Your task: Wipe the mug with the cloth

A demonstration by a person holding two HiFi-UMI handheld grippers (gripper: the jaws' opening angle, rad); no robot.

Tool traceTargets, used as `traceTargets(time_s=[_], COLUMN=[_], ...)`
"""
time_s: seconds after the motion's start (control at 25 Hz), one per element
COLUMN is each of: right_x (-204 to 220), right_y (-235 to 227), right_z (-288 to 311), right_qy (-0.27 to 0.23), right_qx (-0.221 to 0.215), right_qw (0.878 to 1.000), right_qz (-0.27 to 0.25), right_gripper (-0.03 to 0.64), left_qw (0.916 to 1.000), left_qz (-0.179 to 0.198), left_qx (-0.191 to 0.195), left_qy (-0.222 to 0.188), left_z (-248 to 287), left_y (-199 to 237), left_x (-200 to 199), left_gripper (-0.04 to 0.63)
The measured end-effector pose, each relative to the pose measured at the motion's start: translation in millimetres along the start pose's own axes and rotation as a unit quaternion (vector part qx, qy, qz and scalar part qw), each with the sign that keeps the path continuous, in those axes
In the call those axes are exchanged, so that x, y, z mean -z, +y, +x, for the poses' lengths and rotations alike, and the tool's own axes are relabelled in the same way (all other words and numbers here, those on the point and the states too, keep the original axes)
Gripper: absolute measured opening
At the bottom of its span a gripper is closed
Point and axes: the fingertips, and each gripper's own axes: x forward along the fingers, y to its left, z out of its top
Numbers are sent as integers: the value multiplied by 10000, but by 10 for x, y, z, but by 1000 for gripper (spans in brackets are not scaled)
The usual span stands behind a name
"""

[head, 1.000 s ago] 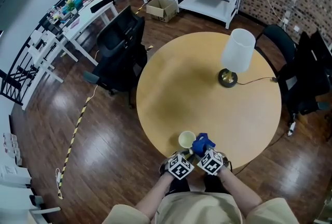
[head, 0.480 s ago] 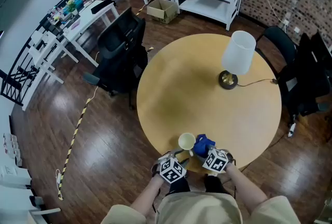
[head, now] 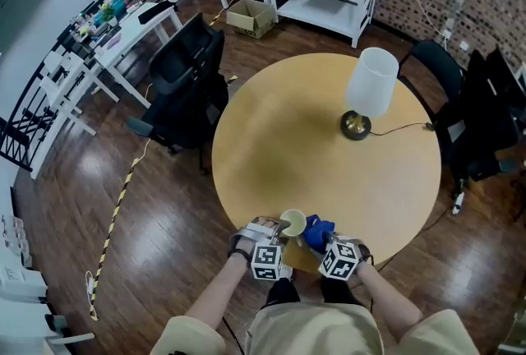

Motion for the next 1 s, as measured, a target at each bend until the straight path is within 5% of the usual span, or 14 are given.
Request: traceTargets(time_s=[0.12,0.24,0.48,0.6,0.72,0.84,1.0], right_x=[-37,-66,-97,-220,-406,-551,-553], right_y=[-12,-57,-244,-368,-464,-530,-606], right_z=[-102,-203,-453,-576,-690,-805,-802], right_qy=[40,13,-220,-429,-804,-1546,-2415], right_qx=[273,526,1079,1230,1211,909,294], right_qw=[9995,9986,9923,9883,9832,9607,9027], right_qz=[-174,-105,564,791,1105,2121,3550], right_gripper=[64,64,64,64,64,64,64], left_qw=[9982,9982,9891,9744,9509,9341,9186], left_qz=[528,320,-1208,-2056,-2929,-3424,-3820], left_qx=[289,499,844,908,988,993,979], left_qy=[-12,-49,-30,-56,-157,-189,-263], left_z=[37,44,40,42,58,68,86], left_y=[-61,-94,-14,55,121,171,207], left_x=[-84,-133,-245,-276,-313,-340,-365], left_gripper=[96,42,28,25,20,20,21])
